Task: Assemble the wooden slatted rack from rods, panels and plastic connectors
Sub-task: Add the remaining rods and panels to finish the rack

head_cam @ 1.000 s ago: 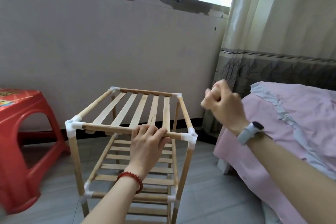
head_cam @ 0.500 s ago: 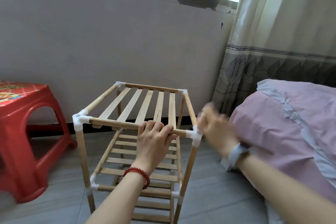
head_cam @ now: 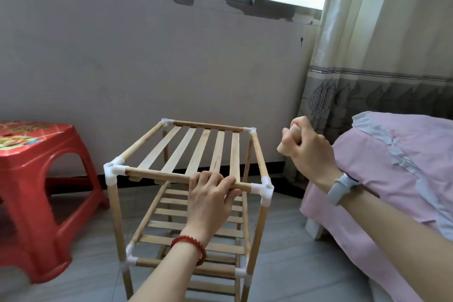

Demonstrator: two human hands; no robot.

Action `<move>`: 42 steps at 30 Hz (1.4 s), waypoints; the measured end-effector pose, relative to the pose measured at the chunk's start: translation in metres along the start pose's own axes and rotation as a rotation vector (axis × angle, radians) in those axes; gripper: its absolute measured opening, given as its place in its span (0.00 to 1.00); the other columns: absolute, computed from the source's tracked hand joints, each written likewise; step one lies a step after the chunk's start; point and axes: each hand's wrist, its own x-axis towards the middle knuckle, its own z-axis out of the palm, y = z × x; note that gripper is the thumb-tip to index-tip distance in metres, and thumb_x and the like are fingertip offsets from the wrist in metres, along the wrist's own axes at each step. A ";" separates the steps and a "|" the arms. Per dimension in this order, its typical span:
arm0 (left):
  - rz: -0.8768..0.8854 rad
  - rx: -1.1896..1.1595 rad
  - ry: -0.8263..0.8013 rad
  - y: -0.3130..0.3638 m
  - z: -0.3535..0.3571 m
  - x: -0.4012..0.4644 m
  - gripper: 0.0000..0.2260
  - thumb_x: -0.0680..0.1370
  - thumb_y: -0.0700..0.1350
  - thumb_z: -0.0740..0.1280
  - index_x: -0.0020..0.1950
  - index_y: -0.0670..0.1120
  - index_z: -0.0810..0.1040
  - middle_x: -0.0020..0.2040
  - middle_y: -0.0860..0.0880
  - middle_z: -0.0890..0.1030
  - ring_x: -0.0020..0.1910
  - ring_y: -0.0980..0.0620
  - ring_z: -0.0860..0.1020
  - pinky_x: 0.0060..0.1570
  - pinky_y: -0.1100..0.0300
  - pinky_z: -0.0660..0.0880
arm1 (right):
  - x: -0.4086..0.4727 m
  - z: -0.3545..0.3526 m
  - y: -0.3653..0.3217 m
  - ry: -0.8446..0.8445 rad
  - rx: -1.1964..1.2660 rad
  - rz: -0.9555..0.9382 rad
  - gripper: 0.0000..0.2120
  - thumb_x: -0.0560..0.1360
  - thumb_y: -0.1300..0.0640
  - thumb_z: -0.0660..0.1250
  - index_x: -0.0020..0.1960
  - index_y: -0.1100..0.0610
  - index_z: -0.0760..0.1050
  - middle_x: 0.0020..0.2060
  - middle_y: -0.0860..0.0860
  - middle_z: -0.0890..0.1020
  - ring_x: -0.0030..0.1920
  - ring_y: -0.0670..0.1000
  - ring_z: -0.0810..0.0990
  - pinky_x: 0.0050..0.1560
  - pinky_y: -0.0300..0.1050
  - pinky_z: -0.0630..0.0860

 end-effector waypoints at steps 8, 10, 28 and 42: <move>-0.012 -0.003 -0.016 0.000 -0.006 0.001 0.09 0.67 0.49 0.77 0.45 0.50 0.82 0.37 0.53 0.80 0.40 0.48 0.77 0.45 0.52 0.72 | -0.032 0.012 -0.001 -0.250 -0.172 -0.046 0.08 0.79 0.50 0.57 0.50 0.54 0.64 0.35 0.51 0.82 0.38 0.59 0.79 0.41 0.50 0.74; -0.023 -0.010 -0.021 0.002 -0.006 0.002 0.09 0.67 0.48 0.77 0.45 0.50 0.82 0.37 0.53 0.80 0.41 0.48 0.77 0.45 0.52 0.72 | 0.000 -0.004 -0.005 0.045 0.027 -0.007 0.07 0.78 0.49 0.58 0.47 0.51 0.64 0.31 0.46 0.80 0.32 0.54 0.75 0.37 0.44 0.68; 0.046 -0.031 -0.095 -0.005 -0.016 0.002 0.11 0.68 0.46 0.76 0.50 0.49 0.82 0.41 0.52 0.82 0.43 0.49 0.79 0.47 0.53 0.73 | -0.049 0.028 -0.027 -0.360 -0.216 0.013 0.13 0.80 0.49 0.53 0.58 0.56 0.65 0.40 0.56 0.82 0.41 0.61 0.80 0.43 0.51 0.75; -0.331 0.347 -0.555 -0.166 -0.095 0.004 0.22 0.77 0.53 0.61 0.70 0.53 0.64 0.72 0.53 0.62 0.75 0.48 0.50 0.72 0.41 0.51 | -0.085 0.091 -0.042 -0.417 -0.191 -0.275 0.21 0.80 0.44 0.49 0.70 0.48 0.61 0.39 0.47 0.83 0.41 0.47 0.81 0.46 0.42 0.75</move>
